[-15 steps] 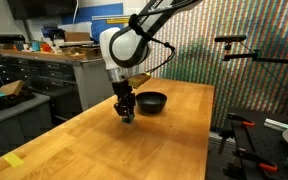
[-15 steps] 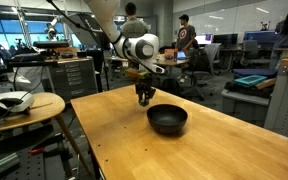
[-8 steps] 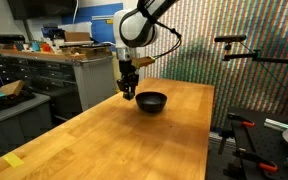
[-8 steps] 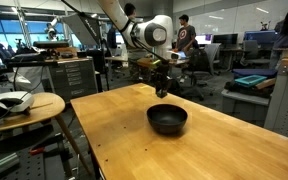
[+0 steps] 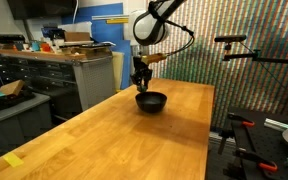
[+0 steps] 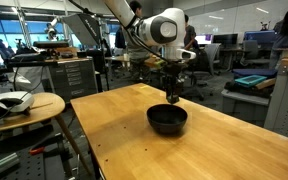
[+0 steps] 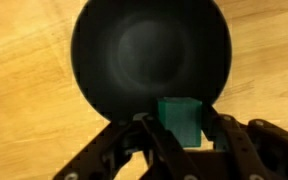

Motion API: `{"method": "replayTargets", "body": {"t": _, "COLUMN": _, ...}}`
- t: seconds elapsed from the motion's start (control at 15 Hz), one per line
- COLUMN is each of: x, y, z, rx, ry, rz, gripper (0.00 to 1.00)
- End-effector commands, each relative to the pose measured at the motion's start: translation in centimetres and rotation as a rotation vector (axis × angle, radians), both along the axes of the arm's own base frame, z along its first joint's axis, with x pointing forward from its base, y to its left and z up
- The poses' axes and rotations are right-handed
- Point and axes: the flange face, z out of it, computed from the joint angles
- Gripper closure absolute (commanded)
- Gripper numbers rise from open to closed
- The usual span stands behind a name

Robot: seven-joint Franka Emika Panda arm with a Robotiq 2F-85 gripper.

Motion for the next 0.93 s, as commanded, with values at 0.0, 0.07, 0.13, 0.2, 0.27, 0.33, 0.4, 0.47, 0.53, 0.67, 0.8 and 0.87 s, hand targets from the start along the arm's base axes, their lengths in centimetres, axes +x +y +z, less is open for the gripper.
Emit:
{"method": "replayTargets", "body": {"t": 0.0, "x": -1.3, "y": -2.2, "z": -0.7, "rx": 0.008, "ry": 0.022, "rz": -0.098, "gripper": 0.83}}
{"method": "replayTargets", "body": {"t": 0.07, "x": -1.5, "y": -2.7, "z": -1.1, "rx": 0.008, "ry": 0.028, "rz": -0.110, "gripper": 0.83}}
{"method": "replayTargets", "body": {"t": 0.13, "x": -1.5, "y": -3.1, "z": -1.6, "rx": 0.013, "ry": 0.033, "rz": -0.118, "gripper": 0.83}}
{"method": "replayTargets", "body": {"t": 0.2, "x": -1.4, "y": -3.5, "z": -2.2, "rx": 0.024, "ry": 0.038, "rz": -0.123, "gripper": 0.83}}
{"method": "replayTargets", "body": {"t": 0.27, "x": -1.4, "y": -3.8, "z": -2.7, "rx": 0.031, "ry": 0.042, "rz": -0.127, "gripper": 0.83}}
{"method": "replayTargets", "body": {"t": 0.33, "x": -1.4, "y": -4.0, "z": -3.2, "rx": 0.039, "ry": 0.049, "rz": -0.140, "gripper": 0.83}}
{"method": "replayTargets", "body": {"t": 0.4, "x": -1.3, "y": -4.3, "z": -3.8, "rx": 0.050, "ry": 0.057, "rz": -0.147, "gripper": 0.83}}
{"method": "replayTargets", "body": {"t": 0.47, "x": -1.3, "y": -4.5, "z": -4.3, "rx": 0.067, "ry": 0.064, "rz": -0.151, "gripper": 0.83}}
{"method": "replayTargets", "body": {"t": 0.53, "x": -1.3, "y": -4.7, "z": -4.9, "rx": 0.082, "ry": 0.072, "rz": -0.153, "gripper": 0.83}}
{"method": "replayTargets", "body": {"t": 0.67, "x": -1.3, "y": -5.1, "z": -5.6, "rx": 0.112, "ry": 0.082, "rz": -0.161, "gripper": 0.83}}
{"method": "replayTargets", "body": {"t": 0.8, "x": -1.2, "y": -5.5, "z": -6.1, "rx": 0.147, "ry": 0.088, "rz": -0.166, "gripper": 0.83}}
{"method": "replayTargets", "body": {"t": 0.87, "x": -1.1, "y": -5.6, "z": -6.2, "rx": 0.162, "ry": 0.088, "rz": -0.166, "gripper": 0.77}}
